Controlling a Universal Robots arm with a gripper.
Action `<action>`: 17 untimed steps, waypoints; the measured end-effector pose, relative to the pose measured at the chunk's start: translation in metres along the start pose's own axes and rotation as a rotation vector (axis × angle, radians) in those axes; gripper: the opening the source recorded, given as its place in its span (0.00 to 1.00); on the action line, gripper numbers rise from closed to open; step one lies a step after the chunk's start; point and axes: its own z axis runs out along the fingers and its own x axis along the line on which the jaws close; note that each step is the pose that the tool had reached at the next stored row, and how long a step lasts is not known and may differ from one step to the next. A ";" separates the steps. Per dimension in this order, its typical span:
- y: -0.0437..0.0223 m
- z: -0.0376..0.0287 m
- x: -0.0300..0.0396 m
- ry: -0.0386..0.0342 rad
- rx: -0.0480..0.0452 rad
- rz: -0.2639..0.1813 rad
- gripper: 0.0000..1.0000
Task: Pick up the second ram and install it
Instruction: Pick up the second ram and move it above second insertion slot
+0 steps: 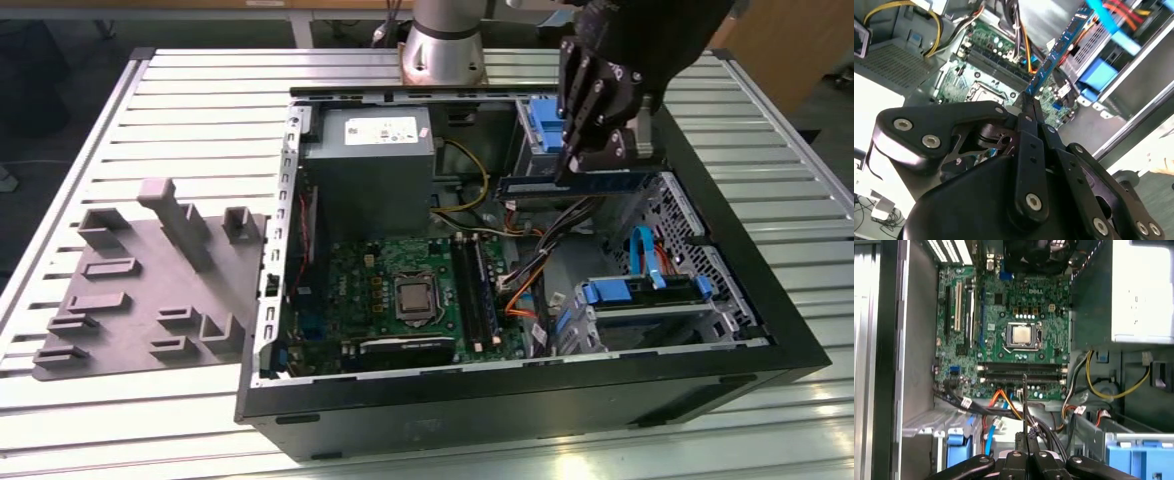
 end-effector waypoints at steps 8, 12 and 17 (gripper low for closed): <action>0.0228 0.0017 -0.0003 0.0001 0.0000 0.000 0.11; 0.0257 0.0019 -0.0004 0.0001 0.0000 0.000 0.11; 0.0266 0.0020 -0.0004 0.0001 0.0000 0.000 0.11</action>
